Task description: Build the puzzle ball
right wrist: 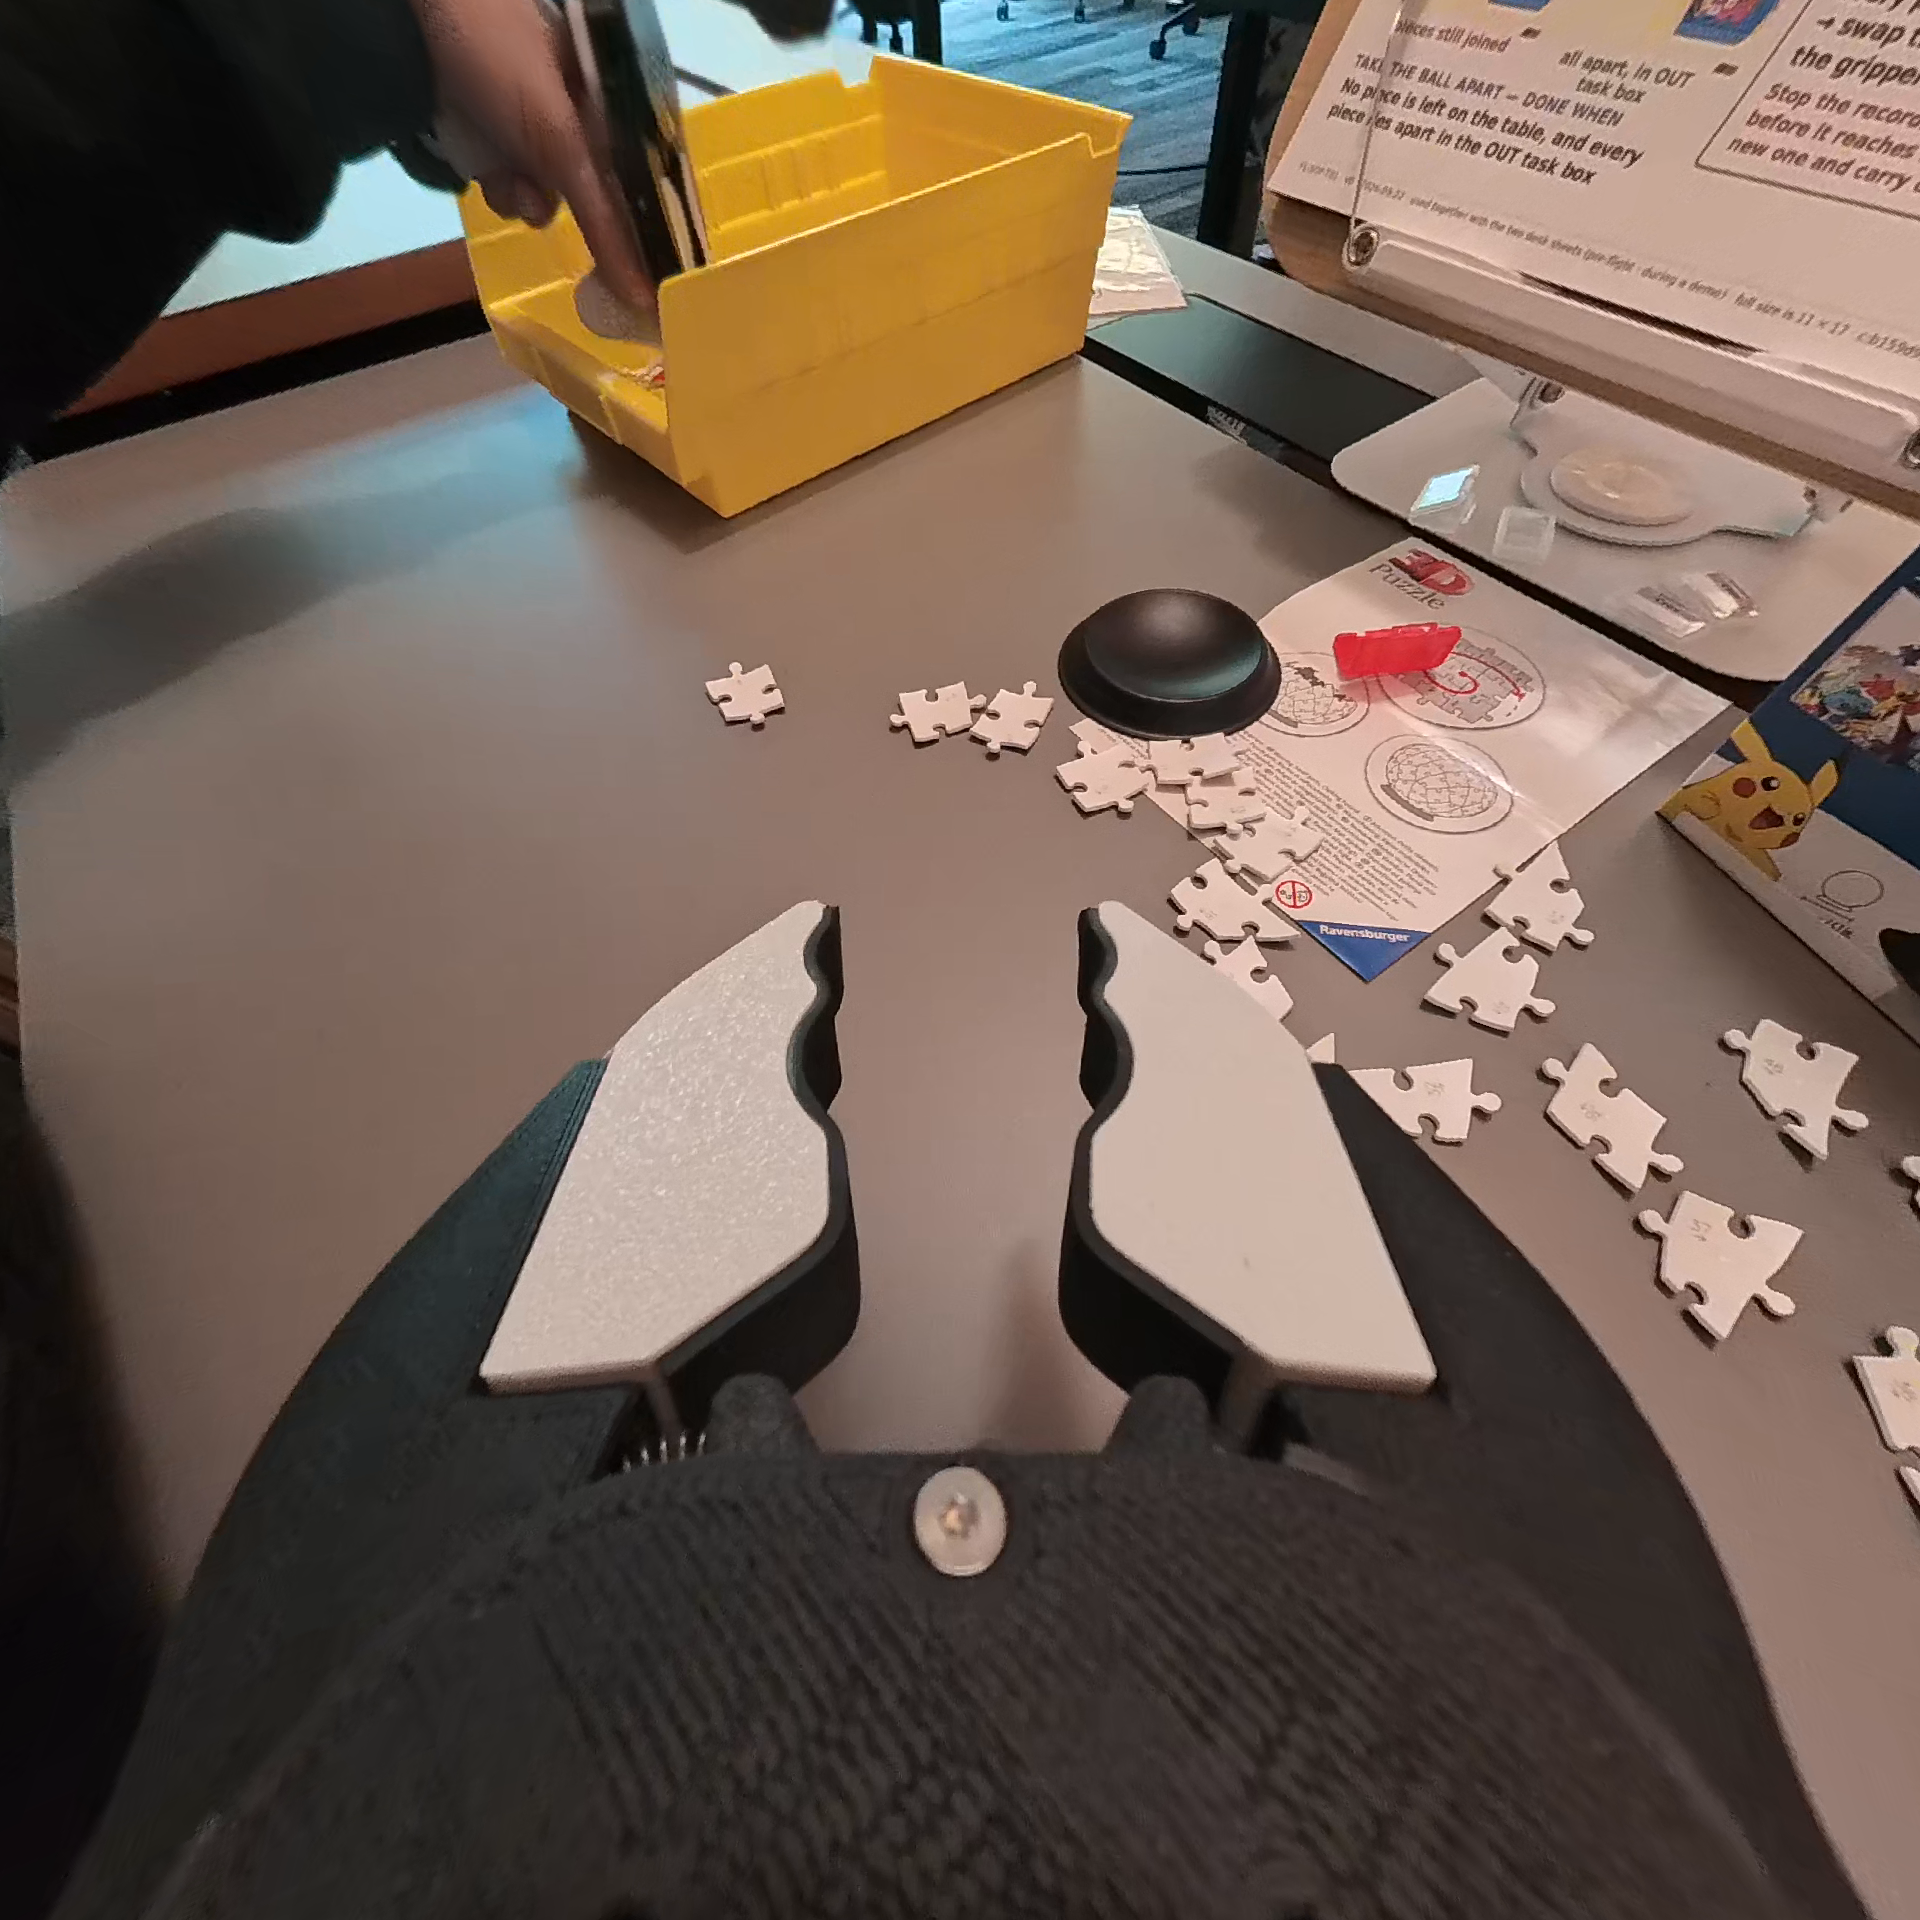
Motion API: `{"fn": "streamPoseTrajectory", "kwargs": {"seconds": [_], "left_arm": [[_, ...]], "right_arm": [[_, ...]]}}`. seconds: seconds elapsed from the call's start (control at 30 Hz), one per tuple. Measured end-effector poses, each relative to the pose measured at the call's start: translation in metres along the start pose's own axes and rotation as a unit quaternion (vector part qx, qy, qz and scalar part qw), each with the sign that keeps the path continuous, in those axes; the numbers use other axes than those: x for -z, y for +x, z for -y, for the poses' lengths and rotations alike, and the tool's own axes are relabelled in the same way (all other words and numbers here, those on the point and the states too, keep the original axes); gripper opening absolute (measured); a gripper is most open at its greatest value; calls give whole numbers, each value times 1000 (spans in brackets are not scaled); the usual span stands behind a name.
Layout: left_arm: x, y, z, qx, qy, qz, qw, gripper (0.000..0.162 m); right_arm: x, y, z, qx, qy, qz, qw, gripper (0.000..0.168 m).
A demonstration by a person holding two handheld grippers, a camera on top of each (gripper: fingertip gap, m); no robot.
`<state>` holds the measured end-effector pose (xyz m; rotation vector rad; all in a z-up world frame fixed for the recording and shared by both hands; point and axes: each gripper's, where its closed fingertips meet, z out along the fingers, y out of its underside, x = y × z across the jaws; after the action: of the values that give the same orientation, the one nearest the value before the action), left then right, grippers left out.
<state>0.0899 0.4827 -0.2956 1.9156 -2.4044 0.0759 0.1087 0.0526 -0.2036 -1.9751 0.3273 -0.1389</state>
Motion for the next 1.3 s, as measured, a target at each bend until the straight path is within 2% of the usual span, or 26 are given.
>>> {"fn": "streamPoseTrajectory", "kwargs": {"seconds": [0.03,0.13,0.2,0.27,0.33,0.43,0.5,0.57,0.67,0.77,0.83,0.9,1.03,1.13,1.3], "left_arm": [[9,0,4,4,33,-2,999,26],[55,17,23,5,186,-64,980,26],[100,47,36,-21,322,-153,934,26],[151,85,37,-74,455,-250,852,26],[195,126,23,-145,563,-333,742,26],[231,181,-14,-240,666,-408,576,26],[239,211,-34,-269,702,-445,486,26],[239,235,-46,-284,718,-477,419,26],[235,254,-48,-277,728,-515,358,26],[228,264,-44,-265,728,-541,327,26],[223,270,-42,-265,725,-549,321,26],[217,278,-40,-274,723,-544,325,26],[206,295,-35,-309,717,-516,353,26],[202,302,-32,-320,714,-507,362,26],[198,304,-29,-319,707,-509,373,26]], "right_arm": [[0,0,1,-1,2,0,1000,44],[-3,-5,8,-7,15,7,1000,43],[-12,-15,18,-15,33,30,999,42],[-24,-34,32,-19,56,70,996,42],[-39,-55,50,-29,83,116,989,41],[-57,-94,84,-75,129,215,965,41],[-64,-120,109,-113,157,289,938,41],[-70,-137,129,-146,170,339,914,40],[-71,-158,148,-164,180,393,887,37],[-67,-165,158,-190,190,416,869,33],[-68,-164,157,-210,187,418,864,31],[-68,-164,153,-227,183,423,858,28],[-65,-170,146,-253,170,448,841,25],[-61,-170,148,-269,174,462,827,14],[-63,-165,142,-265,170,448,837,11]]}}
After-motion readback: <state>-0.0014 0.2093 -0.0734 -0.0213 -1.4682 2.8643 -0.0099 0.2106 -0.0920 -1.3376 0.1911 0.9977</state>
